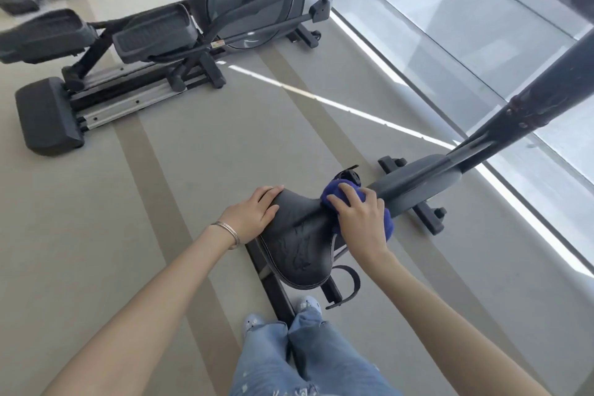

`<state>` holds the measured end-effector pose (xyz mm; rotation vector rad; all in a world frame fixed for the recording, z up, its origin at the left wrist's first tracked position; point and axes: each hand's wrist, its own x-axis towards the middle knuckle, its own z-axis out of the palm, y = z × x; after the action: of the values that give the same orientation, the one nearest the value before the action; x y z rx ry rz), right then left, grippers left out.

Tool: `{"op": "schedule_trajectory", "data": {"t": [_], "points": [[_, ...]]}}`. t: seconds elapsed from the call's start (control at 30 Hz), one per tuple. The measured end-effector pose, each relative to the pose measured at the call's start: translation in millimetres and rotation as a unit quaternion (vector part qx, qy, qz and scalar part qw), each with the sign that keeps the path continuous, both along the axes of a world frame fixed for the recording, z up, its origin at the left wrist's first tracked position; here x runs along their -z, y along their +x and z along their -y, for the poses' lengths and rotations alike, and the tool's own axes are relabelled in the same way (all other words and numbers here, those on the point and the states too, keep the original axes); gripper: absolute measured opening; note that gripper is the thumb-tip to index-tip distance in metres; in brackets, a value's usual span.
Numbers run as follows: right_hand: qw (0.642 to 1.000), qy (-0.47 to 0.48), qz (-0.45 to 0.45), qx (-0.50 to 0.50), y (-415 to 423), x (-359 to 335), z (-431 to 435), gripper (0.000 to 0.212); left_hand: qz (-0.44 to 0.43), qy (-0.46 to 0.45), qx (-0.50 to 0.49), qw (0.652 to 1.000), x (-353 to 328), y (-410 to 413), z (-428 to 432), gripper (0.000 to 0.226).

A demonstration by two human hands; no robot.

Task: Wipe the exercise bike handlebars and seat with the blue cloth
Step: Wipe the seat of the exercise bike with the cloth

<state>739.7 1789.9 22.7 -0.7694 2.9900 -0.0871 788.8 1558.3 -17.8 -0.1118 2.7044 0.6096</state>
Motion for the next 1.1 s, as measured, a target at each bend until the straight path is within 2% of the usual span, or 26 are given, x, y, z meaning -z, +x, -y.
{"op": "schedule_trajectory", "data": {"t": [0.1,0.2,0.27,0.33,0.43,0.5,0.6,0.77,0.8,0.97,1.1], "points": [[0.998,-0.035,0.001,-0.048,33,9,-15,0.054,0.009,-0.001,-0.002,1.0,-4,-1,-1,0.047],[0.989,-0.094,-0.026,-0.107,31,15,-30,0.047,0.018,-0.002,-0.004,1.0,-7,-1,-2,0.047],[0.984,-0.1,-0.054,-0.137,11,16,-39,0.043,0.025,-0.006,-0.003,1.0,-9,-1,-3,0.046],[0.99,-0.099,-0.055,-0.083,-19,15,-43,0.035,0.031,-0.009,-0.007,0.999,-10,-1,-3,0.046],[0.985,-0.141,0.03,0.089,-57,20,-40,0.028,0.032,-0.008,-0.02,0.999,-11,0,-5,0.046],[0.961,-0.217,0.1,0.137,-60,27,-42,0.03,0.039,-0.01,-0.024,0.999,-11,1,-6,0.046],[0.935,-0.301,0.099,0.16,-33,23,-49,0.03,0.036,-0.002,-0.024,0.999,-10,0,-4,0.046],[0.968,-0.241,0.071,-0.007,15,10,-39,0.028,0.035,0.03,-0.021,0.999,-9,-1,-4,0.046],[0.971,-0.231,0.066,-0.012,14,7,-35,0.027,0.038,0.034,-0.017,0.999,-9,-3,-2,0.046],[0.975,-0.179,0.017,0.131,-3,-1,3,0.027,0.045,0.041,0.016,0.998,-9,-6,3,0.048],[0.981,-0.134,0.025,0.139,27,-2,23,0.048,0.027,0.028,0.066,0.997,-5,-13,12,0.048]]}}
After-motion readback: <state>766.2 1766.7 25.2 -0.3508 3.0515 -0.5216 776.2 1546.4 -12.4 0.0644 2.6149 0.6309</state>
